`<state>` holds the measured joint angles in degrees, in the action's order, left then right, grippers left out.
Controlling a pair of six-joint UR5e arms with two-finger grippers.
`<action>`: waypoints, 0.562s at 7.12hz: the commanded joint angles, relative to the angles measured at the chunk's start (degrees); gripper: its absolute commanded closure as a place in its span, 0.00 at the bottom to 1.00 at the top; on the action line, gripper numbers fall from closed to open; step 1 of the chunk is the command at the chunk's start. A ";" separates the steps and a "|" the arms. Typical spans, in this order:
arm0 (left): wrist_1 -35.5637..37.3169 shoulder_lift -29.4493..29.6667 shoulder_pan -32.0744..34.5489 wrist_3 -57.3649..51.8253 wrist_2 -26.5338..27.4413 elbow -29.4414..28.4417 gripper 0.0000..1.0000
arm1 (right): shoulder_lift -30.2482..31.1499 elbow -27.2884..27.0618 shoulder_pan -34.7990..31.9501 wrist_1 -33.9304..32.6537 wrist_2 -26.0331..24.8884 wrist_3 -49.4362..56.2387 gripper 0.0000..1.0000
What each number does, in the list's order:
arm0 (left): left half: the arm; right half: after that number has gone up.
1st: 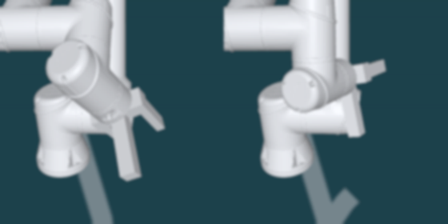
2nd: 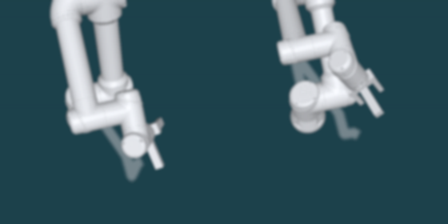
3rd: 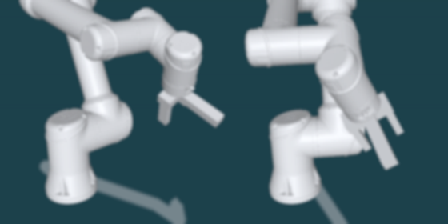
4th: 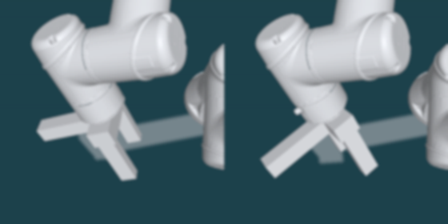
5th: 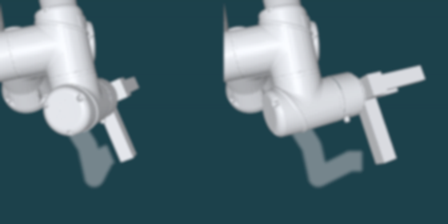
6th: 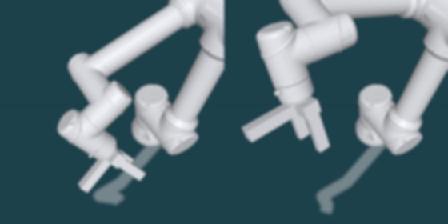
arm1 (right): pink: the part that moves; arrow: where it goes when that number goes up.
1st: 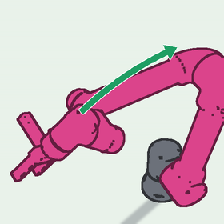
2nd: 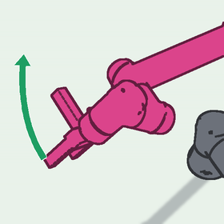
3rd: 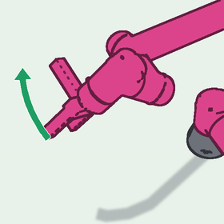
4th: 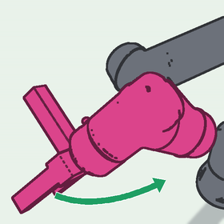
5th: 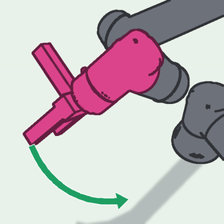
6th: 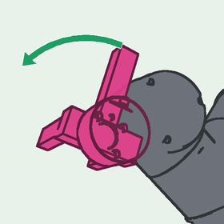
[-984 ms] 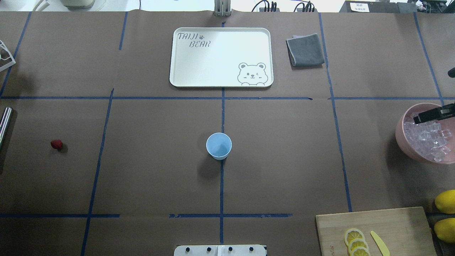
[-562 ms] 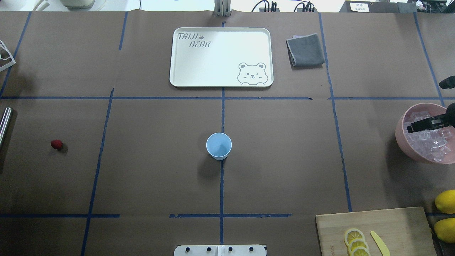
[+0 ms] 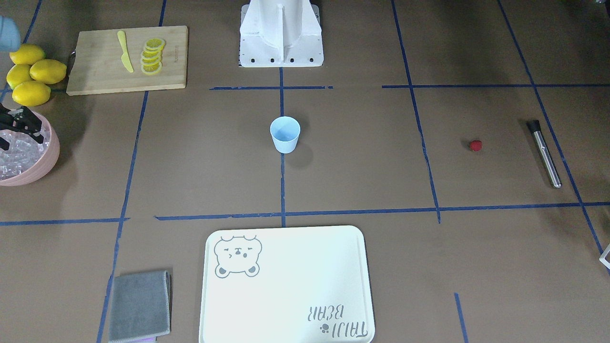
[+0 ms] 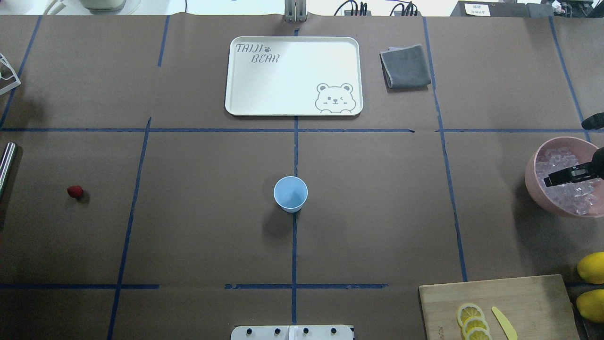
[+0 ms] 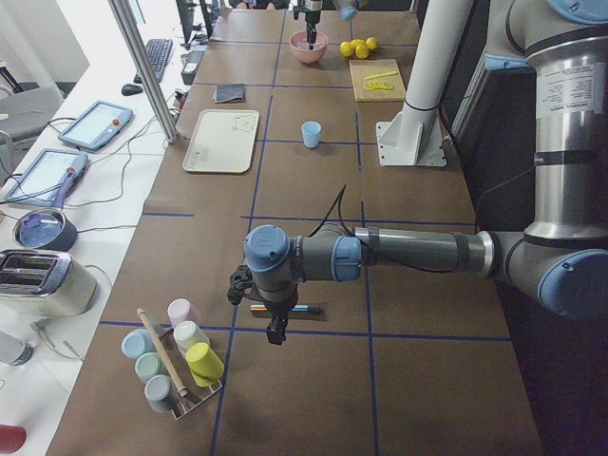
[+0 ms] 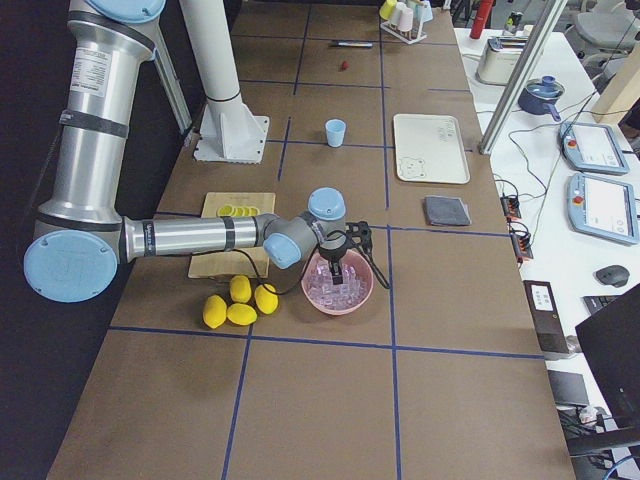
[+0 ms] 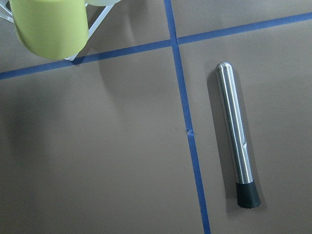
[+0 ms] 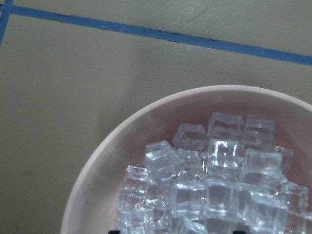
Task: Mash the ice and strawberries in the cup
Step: 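Grasp an ice cube with the right gripper and lift it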
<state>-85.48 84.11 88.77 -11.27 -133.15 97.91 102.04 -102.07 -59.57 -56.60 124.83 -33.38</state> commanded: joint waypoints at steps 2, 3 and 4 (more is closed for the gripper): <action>-0.04 0.00 0.00 -0.07 0.00 0.09 0.00 | 0.09 0.73 -0.01 0.00 0.06 0.07 0.55; -0.04 0.00 0.00 -0.07 0.00 0.09 0.00 | 0.09 0.65 -0.02 0.00 0.15 -0.02 0.80; -0.04 0.00 0.00 -0.07 0.00 0.09 0.00 | 0.09 0.38 -0.10 0.00 0.15 -0.02 0.90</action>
<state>-85.51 84.11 88.77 -11.34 -133.16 97.99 102.12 -101.48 -59.60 -56.60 124.95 -33.37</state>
